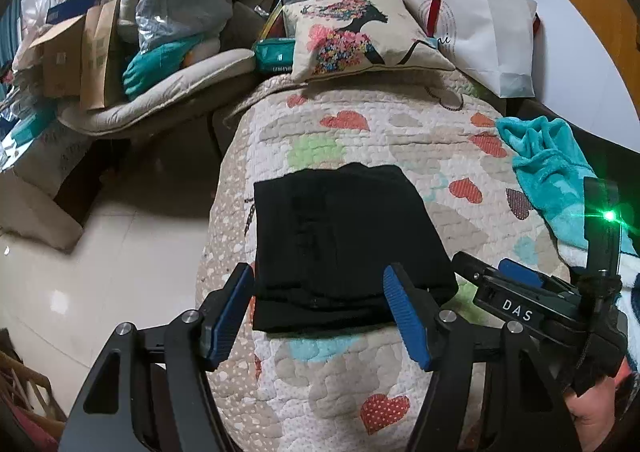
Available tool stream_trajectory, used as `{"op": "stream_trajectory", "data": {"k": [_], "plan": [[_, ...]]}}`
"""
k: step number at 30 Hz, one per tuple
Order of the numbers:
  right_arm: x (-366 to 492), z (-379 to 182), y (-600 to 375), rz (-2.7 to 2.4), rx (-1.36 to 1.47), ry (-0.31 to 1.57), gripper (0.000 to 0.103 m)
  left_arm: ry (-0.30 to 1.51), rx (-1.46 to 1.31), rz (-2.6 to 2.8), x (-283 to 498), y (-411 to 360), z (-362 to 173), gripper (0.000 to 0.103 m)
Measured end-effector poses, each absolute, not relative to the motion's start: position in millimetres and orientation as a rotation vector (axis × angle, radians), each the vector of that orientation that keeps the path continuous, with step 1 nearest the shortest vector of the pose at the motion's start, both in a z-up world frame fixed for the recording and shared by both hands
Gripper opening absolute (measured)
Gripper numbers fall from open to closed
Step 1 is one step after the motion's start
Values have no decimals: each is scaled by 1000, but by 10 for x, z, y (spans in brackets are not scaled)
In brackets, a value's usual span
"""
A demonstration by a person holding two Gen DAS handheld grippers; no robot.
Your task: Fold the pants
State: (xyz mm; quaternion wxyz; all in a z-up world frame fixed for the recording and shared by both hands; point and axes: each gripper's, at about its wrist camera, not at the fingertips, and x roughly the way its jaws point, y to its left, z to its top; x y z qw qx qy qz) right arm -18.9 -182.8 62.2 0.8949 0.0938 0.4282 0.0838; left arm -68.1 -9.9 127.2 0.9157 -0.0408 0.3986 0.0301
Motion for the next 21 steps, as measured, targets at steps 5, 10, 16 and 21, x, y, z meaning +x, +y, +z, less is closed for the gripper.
{"op": "stream_trajectory", "data": {"k": [5,10,16,21], "plan": [[-193,592,-1829,173,196,899,83,850,-94,57,-644,-86,1184,67],[-165,563,-1832,169,205,904,83,878,-108,52,-588,-43,1091,67],[-125,545,-1841,167,220,905,84,916,-161,42,-503,62,970,67],[-109,624,-1817,178,215,899,84,903,-327,10,-379,413,964,67]]}}
